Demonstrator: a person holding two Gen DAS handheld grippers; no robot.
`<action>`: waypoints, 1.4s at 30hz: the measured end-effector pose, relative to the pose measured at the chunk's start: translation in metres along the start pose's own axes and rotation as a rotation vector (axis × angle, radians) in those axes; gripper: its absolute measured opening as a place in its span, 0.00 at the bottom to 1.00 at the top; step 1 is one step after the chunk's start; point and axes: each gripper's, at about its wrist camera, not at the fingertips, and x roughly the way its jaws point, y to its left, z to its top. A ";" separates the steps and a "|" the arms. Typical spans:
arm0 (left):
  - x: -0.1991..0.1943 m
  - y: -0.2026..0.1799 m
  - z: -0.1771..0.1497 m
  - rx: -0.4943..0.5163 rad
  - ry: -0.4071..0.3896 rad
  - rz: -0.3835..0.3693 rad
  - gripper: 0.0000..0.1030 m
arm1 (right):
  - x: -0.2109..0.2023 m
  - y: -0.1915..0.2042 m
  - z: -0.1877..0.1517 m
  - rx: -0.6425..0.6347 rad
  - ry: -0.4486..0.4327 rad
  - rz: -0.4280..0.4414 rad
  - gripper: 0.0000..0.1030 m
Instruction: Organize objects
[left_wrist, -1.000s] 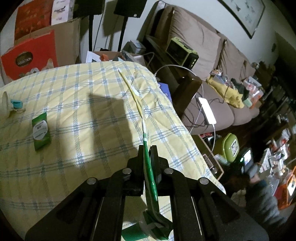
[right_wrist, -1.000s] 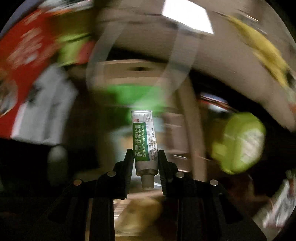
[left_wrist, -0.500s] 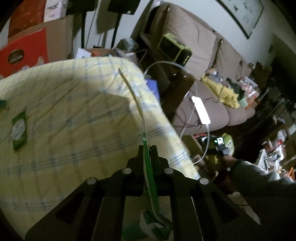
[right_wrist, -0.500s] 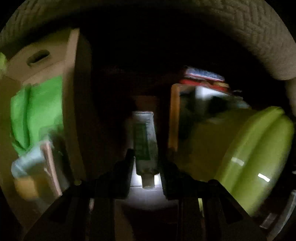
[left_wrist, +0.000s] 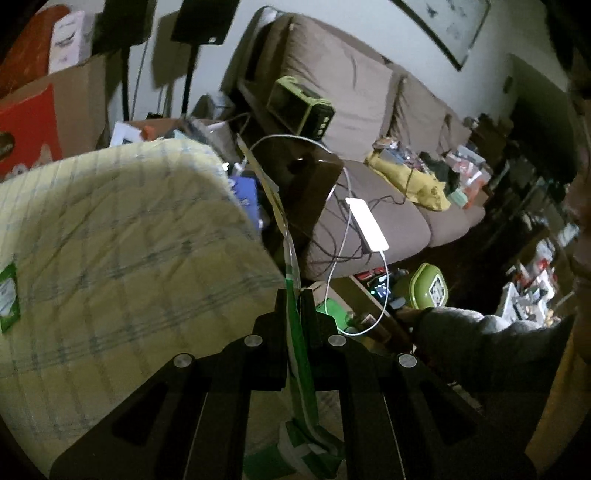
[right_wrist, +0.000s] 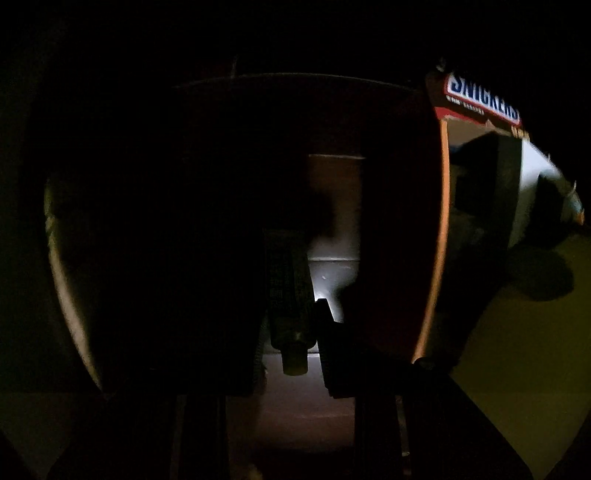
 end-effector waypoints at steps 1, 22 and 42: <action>0.003 0.000 0.000 0.000 0.010 0.000 0.05 | 0.002 0.005 -0.002 0.009 -0.001 0.034 0.24; -0.020 0.006 -0.014 -0.079 0.008 0.011 0.05 | -0.079 0.079 -0.111 0.167 -0.031 -0.069 0.24; -0.015 -0.082 -0.058 0.077 0.158 0.073 0.05 | -0.250 0.281 -0.265 0.147 -0.171 0.052 0.24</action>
